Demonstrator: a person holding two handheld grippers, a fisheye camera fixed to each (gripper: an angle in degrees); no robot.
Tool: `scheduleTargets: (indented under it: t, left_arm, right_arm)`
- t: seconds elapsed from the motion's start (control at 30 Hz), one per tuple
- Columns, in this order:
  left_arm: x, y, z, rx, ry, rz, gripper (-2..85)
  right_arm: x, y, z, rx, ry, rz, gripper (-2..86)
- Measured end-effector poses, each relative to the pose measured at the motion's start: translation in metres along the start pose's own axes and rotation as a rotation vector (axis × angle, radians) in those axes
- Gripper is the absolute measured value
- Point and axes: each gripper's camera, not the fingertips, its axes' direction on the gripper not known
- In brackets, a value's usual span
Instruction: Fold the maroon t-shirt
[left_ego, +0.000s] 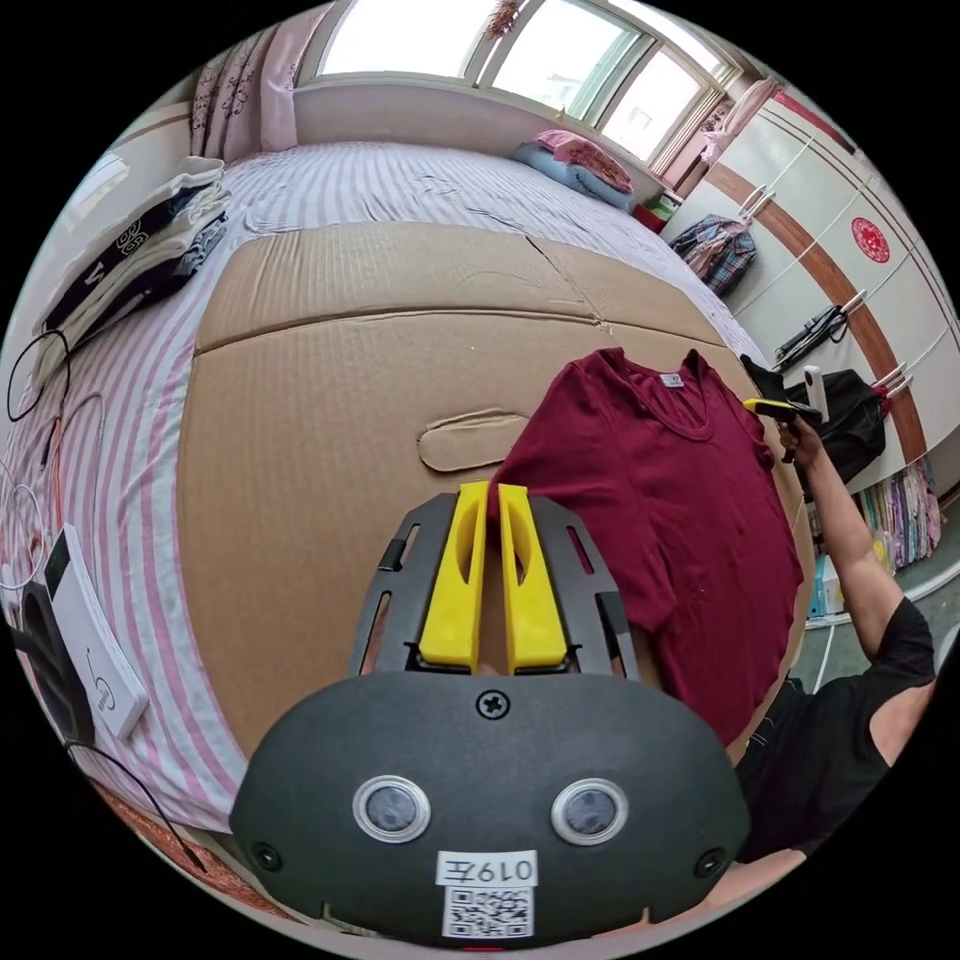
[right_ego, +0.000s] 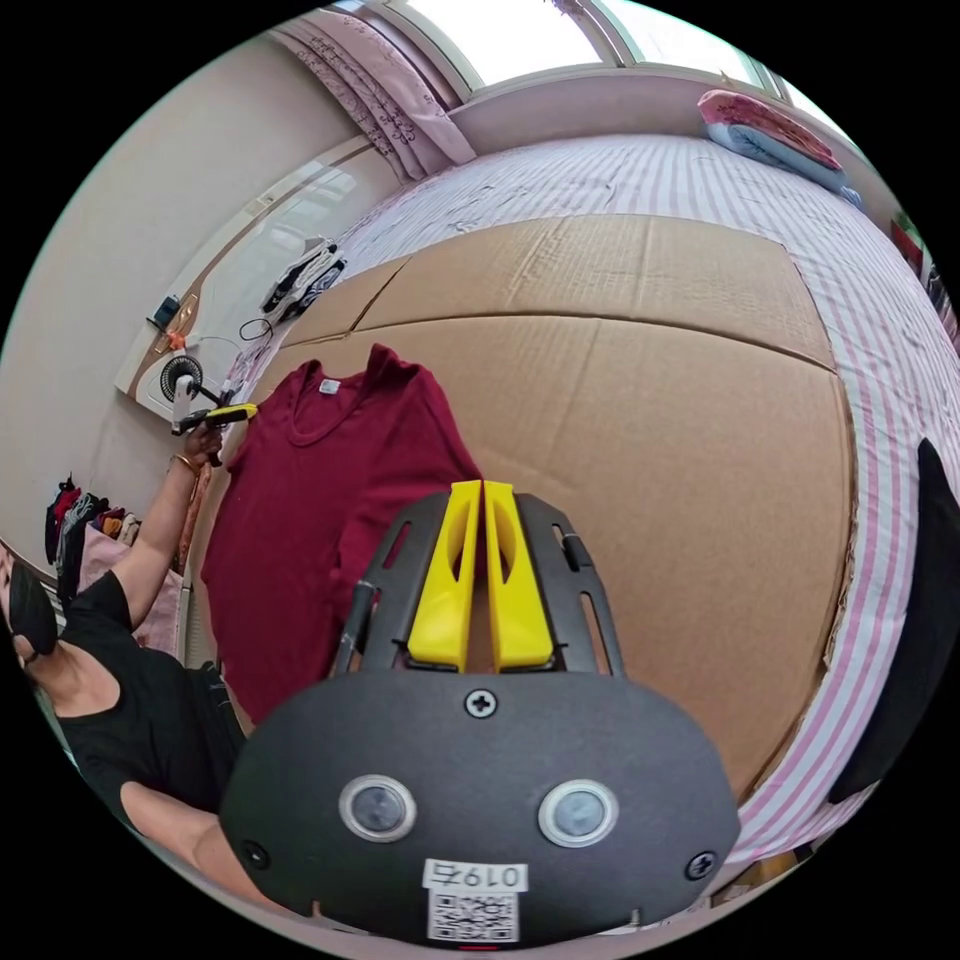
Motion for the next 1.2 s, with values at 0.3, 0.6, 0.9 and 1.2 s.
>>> scheduleTargets:
  t: [0.3, 0.6, 0.9, 1.2]
  left_arm:
    - [0.0, 0.023, -0.023, 0.034, 0.034, -0.078, 5.8]
    - [0.038, 0.084, -0.07, 0.144, 0.079, -0.107, 5.5]
    - [0.136, 0.149, -0.074, 0.187, -0.079, -0.098, 5.7]
    - [0.124, 0.199, -0.082, 0.258, 0.173, -0.346, 8.0]
  right_arm:
    - [-0.002, 0.057, 0.031, 0.047, -0.052, 0.027, 6.6]
    - [-0.05, 0.158, 0.051, 0.164, -0.029, 0.011, 5.8]
    - [-0.237, 0.244, 0.116, 0.319, 0.025, -0.253, 0.1]
    - [-0.365, 0.332, 0.231, 0.295, 0.205, -0.355, 5.0]
